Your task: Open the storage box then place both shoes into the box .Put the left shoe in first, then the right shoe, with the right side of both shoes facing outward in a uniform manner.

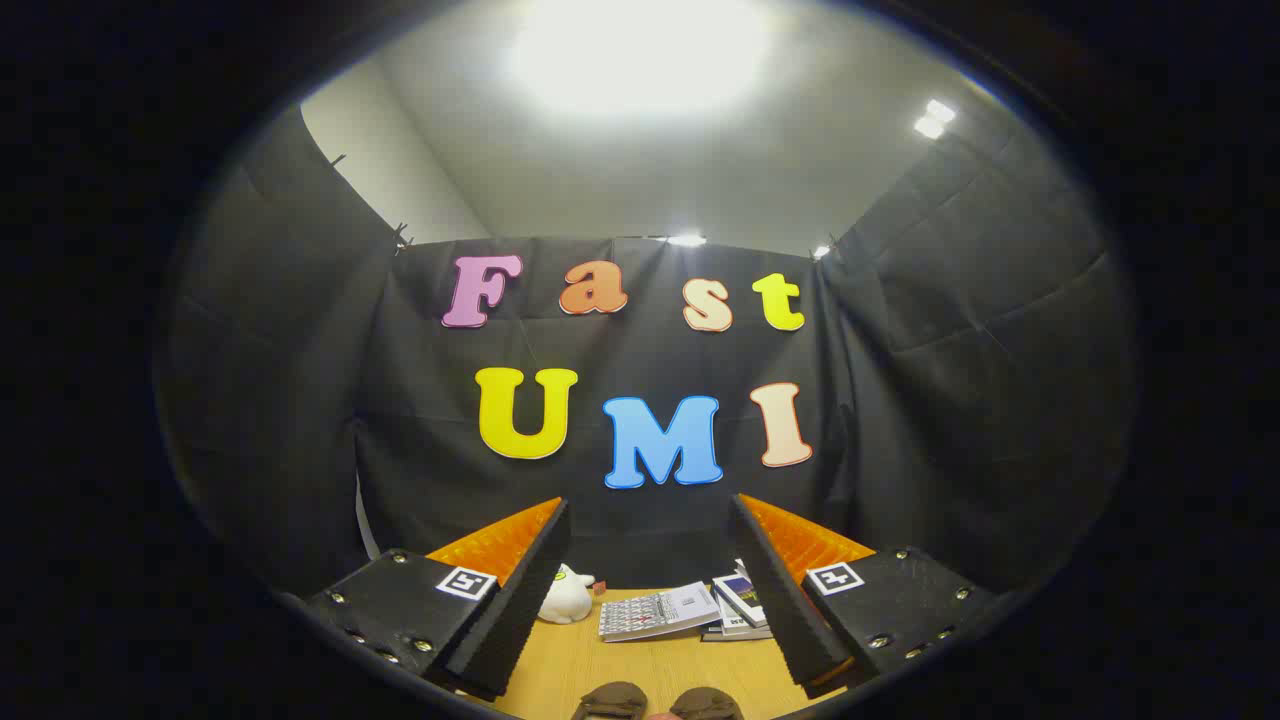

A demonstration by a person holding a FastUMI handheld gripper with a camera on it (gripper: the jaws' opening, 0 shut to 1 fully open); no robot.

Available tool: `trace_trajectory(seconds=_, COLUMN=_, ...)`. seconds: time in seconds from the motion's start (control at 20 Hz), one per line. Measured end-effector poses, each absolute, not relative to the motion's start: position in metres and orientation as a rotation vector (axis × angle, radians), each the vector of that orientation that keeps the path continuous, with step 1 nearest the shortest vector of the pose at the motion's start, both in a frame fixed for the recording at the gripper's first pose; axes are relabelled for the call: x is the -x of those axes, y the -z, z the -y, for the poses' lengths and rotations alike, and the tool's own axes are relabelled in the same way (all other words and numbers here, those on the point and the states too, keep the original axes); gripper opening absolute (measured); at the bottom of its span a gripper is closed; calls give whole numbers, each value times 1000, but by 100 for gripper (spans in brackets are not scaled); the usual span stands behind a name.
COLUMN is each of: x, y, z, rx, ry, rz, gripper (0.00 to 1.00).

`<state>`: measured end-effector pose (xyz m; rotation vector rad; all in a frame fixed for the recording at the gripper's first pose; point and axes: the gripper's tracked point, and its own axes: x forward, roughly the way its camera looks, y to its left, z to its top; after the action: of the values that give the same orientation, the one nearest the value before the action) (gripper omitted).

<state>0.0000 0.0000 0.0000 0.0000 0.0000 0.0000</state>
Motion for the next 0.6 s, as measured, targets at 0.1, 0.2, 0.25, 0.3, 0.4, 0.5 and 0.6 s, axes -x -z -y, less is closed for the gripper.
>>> trace_trajectory(seconds=0.1, x=1, y=1, z=3, rx=2, ry=8, rz=-2, gripper=97)
trace_trajectory(seconds=0.2, x=0, y=3, z=8, rx=3, ry=15, rz=-5, gripper=97)
trace_trajectory(seconds=0.25, x=-1, y=4, z=9, rx=1, ry=18, rz=-10, gripper=97)
trace_trajectory(seconds=0.3, x=-2, y=7, z=10, rx=-4, ry=20, rz=-16, gripper=97)
trace_trajectory(seconds=0.4, x=-3, y=10, z=12, rx=-18, ry=23, rz=-24, gripper=97)
trace_trajectory(seconds=0.5, x=-4, y=12, z=15, rx=-21, ry=25, rz=-25, gripper=97)
trace_trajectory(seconds=0.6, x=-6, y=14, z=18, rx=-21, ry=30, rz=-26, gripper=97)
